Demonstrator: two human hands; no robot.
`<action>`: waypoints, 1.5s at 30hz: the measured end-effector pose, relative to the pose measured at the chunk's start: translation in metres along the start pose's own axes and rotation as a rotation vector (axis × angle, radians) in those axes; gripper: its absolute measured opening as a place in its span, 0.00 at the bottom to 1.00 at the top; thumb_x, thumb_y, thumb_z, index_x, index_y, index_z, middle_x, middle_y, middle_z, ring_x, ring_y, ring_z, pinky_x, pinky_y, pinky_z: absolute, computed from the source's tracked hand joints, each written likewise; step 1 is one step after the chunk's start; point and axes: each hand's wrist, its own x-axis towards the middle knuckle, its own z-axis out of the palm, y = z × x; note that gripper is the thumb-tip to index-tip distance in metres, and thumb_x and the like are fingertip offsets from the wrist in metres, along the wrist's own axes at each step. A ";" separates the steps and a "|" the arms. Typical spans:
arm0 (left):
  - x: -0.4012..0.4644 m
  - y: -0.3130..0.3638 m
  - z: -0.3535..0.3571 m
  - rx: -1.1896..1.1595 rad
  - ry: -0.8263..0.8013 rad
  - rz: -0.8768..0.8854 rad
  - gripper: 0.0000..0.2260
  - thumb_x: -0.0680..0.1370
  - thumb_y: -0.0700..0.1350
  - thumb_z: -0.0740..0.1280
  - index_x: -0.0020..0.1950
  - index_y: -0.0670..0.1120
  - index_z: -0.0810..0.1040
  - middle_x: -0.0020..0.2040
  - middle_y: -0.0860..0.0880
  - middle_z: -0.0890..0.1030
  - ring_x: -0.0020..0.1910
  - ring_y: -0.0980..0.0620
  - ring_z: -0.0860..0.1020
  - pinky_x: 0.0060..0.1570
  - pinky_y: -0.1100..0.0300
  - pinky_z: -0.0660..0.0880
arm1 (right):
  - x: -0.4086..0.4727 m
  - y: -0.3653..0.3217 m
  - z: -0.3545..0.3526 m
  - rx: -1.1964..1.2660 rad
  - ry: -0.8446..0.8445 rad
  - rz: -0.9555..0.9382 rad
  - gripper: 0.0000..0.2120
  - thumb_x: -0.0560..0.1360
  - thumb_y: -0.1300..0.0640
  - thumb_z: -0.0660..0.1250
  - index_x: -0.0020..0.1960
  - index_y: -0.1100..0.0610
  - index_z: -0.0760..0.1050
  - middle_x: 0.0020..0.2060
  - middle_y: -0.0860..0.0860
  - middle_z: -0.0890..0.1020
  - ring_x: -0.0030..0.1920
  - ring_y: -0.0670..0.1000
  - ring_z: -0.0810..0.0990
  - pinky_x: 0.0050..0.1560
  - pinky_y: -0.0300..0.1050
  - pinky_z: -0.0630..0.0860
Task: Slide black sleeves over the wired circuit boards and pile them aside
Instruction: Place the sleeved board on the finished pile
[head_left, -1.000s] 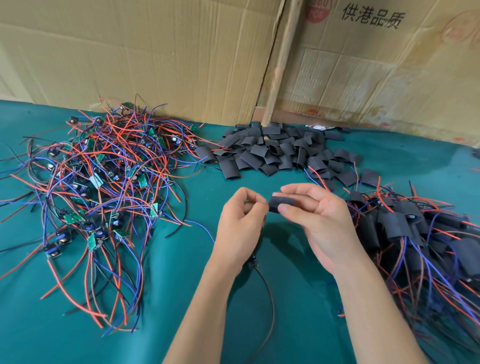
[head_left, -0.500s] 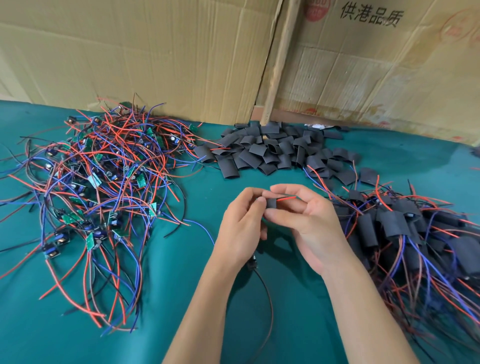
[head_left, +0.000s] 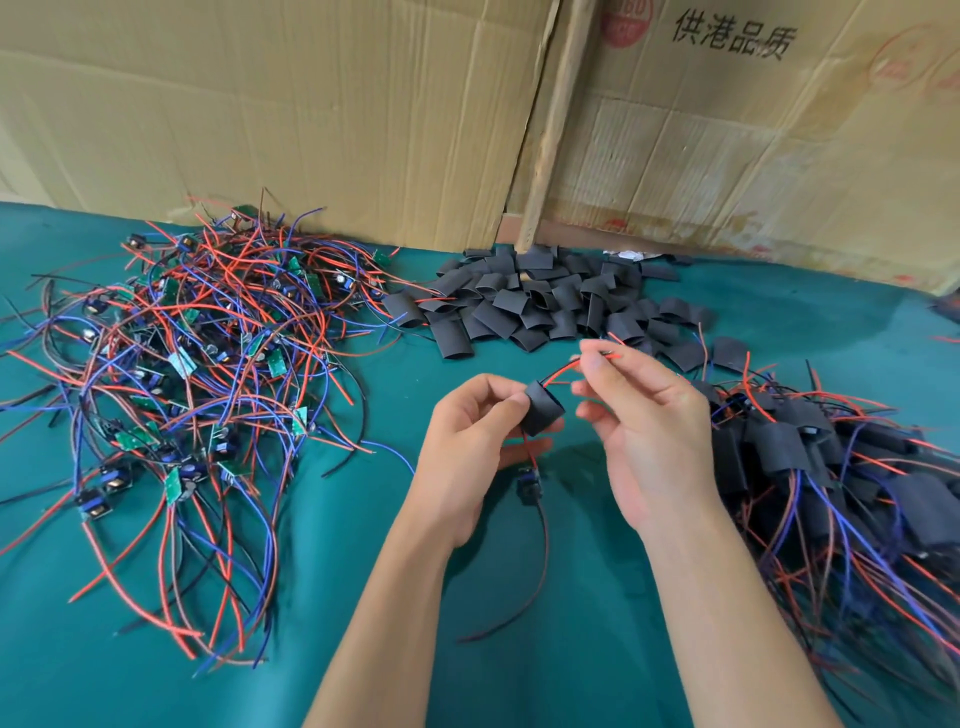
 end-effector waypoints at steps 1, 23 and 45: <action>0.000 0.000 0.000 -0.030 -0.009 -0.014 0.07 0.84 0.36 0.60 0.49 0.40 0.76 0.45 0.43 0.84 0.50 0.43 0.86 0.48 0.52 0.83 | 0.002 -0.004 0.001 0.014 0.009 -0.020 0.06 0.68 0.56 0.76 0.45 0.54 0.88 0.42 0.52 0.86 0.39 0.48 0.82 0.39 0.38 0.77; -0.003 0.001 -0.002 -0.150 -0.232 -0.046 0.13 0.80 0.36 0.67 0.63 0.45 0.76 0.51 0.36 0.83 0.50 0.38 0.84 0.49 0.44 0.82 | 0.025 -0.029 0.042 0.017 -0.030 -0.135 0.06 0.78 0.67 0.71 0.45 0.59 0.85 0.36 0.54 0.83 0.37 0.50 0.82 0.46 0.44 0.81; 0.002 -0.008 -0.001 -0.176 -0.103 -0.020 0.18 0.80 0.29 0.65 0.68 0.41 0.74 0.51 0.39 0.83 0.47 0.42 0.85 0.51 0.54 0.83 | 0.015 -0.007 0.008 -0.383 -0.104 -0.003 0.13 0.75 0.61 0.74 0.58 0.50 0.82 0.50 0.49 0.87 0.50 0.49 0.86 0.50 0.50 0.83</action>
